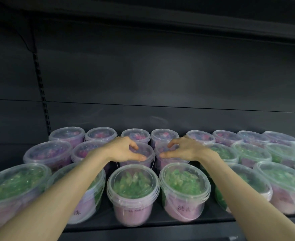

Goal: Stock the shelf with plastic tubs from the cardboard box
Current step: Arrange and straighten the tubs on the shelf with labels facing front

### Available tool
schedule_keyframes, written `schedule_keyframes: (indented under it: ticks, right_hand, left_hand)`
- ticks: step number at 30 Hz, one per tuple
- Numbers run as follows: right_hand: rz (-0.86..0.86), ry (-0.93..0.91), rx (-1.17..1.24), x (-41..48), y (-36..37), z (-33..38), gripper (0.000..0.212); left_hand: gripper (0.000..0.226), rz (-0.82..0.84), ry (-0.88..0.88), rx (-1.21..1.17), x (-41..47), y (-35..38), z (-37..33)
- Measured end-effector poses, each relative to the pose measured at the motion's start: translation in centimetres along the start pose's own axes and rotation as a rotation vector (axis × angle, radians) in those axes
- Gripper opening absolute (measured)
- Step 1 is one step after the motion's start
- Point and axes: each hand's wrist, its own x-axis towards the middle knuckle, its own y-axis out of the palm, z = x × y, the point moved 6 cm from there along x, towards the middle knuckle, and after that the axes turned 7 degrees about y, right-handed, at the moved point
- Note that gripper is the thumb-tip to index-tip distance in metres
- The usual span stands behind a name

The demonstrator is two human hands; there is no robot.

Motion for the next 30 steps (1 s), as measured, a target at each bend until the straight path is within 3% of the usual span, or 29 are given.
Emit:
schedule_keyframes:
  ticks: [5, 12, 17, 23, 30]
  right_hand:
    - [0.027, 0.022, -0.031, -0.1, 0.1, 0.0, 0.057]
    - [0.019, 0.035, -0.068, -0.5, 0.1, 0.1, 0.064]
    - [0.014, 0.039, -0.077, -0.7, 0.0, 0.1, 0.063]
    - [0.014, 0.04, -0.055, -0.6, 0.1, -0.1, 0.062]
    - [-0.01, 0.057, -0.074, 0.0, 0.0, -0.1, 0.064]
  left_hand:
    - [0.07, -0.021, -0.017, 0.078, -0.1, -0.3, 0.0]
    - [0.064, -0.109, -0.013, 0.124, -0.6, -0.3, -0.4]
    - [0.064, -0.189, -0.04, 0.298, -0.7, -0.2, -1.5]
    - [0.067, -0.088, -0.07, 0.201, -0.8, -0.2, -1.0]
    - [0.066, -0.12, -0.101, 0.264, -0.5, -0.1, -1.6]
